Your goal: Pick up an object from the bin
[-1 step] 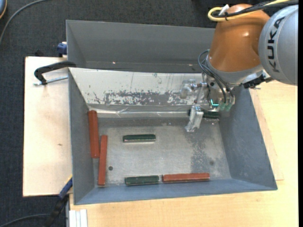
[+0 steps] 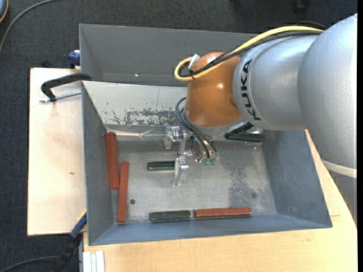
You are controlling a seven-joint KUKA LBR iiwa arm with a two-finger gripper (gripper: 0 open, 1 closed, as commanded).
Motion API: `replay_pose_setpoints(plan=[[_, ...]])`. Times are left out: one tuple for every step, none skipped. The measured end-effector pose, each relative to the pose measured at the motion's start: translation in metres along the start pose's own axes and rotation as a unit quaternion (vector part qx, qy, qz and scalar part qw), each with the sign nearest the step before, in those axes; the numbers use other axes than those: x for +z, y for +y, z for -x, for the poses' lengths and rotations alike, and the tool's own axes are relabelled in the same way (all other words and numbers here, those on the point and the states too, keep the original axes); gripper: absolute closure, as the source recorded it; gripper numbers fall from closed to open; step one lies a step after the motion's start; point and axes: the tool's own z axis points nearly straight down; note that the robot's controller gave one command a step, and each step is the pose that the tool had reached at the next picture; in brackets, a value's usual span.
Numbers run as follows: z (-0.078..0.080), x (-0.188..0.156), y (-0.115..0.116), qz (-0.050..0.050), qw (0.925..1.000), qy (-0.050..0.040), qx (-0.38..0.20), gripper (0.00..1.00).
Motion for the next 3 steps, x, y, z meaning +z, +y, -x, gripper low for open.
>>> replay_pose_setpoints(plan=[[0.020,0.040,0.012,-0.002,0.9975,-0.0045,-0.071,0.00],[0.020,0.039,0.011,-0.002,0.9975,-0.0056,-0.070,1.00],[-0.011,-0.115,0.053,-0.002,0.9967,-0.0076,-0.081,1.00]])
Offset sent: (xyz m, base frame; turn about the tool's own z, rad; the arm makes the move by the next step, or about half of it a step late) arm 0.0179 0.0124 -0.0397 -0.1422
